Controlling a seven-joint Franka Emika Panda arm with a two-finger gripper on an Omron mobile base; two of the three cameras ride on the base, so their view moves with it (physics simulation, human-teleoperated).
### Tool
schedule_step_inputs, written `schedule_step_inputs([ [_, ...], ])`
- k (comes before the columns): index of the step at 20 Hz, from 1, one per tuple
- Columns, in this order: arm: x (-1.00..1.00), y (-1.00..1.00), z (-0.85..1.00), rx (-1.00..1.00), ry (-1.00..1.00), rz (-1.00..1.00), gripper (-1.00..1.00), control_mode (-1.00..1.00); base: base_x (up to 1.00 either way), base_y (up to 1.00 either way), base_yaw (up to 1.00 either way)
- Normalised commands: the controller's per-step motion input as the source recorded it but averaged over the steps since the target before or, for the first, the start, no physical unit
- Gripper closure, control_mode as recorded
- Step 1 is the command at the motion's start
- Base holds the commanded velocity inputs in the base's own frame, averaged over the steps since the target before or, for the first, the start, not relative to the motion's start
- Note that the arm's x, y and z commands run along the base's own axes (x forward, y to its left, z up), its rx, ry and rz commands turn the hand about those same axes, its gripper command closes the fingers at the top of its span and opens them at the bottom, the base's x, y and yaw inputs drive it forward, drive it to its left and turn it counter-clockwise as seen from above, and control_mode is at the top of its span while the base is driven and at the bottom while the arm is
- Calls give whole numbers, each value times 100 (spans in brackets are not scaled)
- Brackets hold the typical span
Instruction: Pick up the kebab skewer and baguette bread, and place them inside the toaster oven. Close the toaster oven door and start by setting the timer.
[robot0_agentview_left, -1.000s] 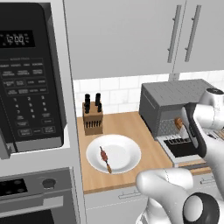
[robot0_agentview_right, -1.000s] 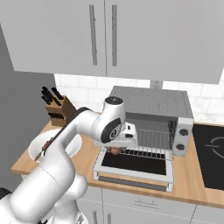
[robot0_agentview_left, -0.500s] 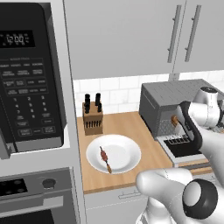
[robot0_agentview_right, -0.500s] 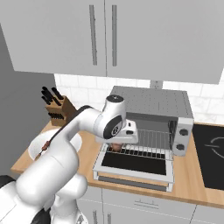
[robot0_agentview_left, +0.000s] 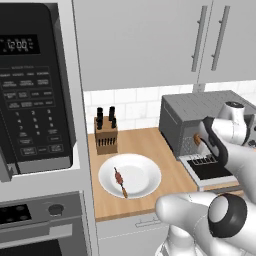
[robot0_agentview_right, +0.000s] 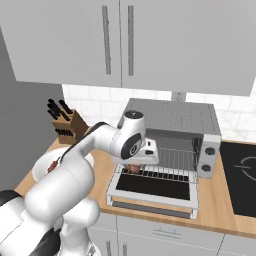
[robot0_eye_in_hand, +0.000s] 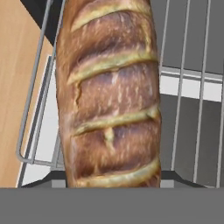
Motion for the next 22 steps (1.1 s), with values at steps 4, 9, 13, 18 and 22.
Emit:
schedule_step_inputs([
  [4, 0, 0, -29, 0, 0, 0, 100, -100, 0, 0, 0],
  [9, 0, 0, -13, 0, 0, 0, 100, -100, 0, 0, 0],
  [13, 0, 0, 3, 0, 0, 0, 100, -100, 0, 0, 0],
  [18, 3, 0, 1, 0, 0, 0, 100, -100, 0, 0, 0],
  [22, 22, 0, 0, 0, -1, 0, 100, -100, 0, 0, 0],
])
